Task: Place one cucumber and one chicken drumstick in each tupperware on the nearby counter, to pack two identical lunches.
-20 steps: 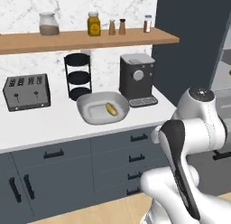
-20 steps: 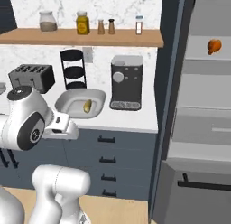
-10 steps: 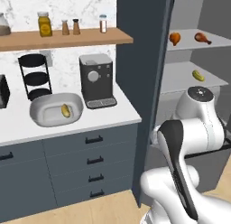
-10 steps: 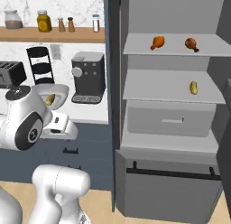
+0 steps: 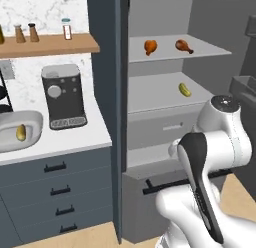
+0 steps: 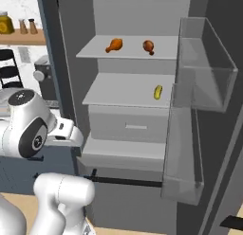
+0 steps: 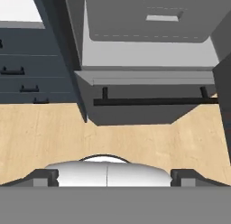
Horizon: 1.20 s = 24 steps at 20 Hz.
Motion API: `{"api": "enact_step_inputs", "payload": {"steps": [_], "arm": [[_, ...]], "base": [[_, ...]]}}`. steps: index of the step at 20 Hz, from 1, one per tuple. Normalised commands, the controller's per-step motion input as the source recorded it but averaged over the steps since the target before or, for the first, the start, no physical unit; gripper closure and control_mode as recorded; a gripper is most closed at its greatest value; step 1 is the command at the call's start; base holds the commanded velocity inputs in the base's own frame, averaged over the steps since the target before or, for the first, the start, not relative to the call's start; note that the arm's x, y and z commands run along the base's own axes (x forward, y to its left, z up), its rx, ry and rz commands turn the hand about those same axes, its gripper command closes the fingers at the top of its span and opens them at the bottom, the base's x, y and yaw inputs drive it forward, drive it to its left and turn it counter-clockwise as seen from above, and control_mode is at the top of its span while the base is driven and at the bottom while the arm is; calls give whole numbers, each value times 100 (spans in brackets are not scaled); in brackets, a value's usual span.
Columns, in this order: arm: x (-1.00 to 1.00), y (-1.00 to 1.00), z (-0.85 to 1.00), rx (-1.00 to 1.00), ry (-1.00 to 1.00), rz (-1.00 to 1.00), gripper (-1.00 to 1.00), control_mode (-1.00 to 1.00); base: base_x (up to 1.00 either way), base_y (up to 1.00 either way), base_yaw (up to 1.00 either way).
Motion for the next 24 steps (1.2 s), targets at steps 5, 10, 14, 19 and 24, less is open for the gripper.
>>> {"api": "enact_step_inputs", "payload": {"steps": [5,10,14,19,24], "arm": [[0,0,0,0,0,0,-100,100],[0,0,0,0,0,0,-100,100],[0,-21,5,1,-6,1,-100,-100],[1,-5,43,0,-30,3,-100,-100],[34,5,73,1,-40,0,-100,-100]], "base": [[82,-29,0],[82,-34,0],[23,-22,0],[0,0,0],[0,0,0]]}}
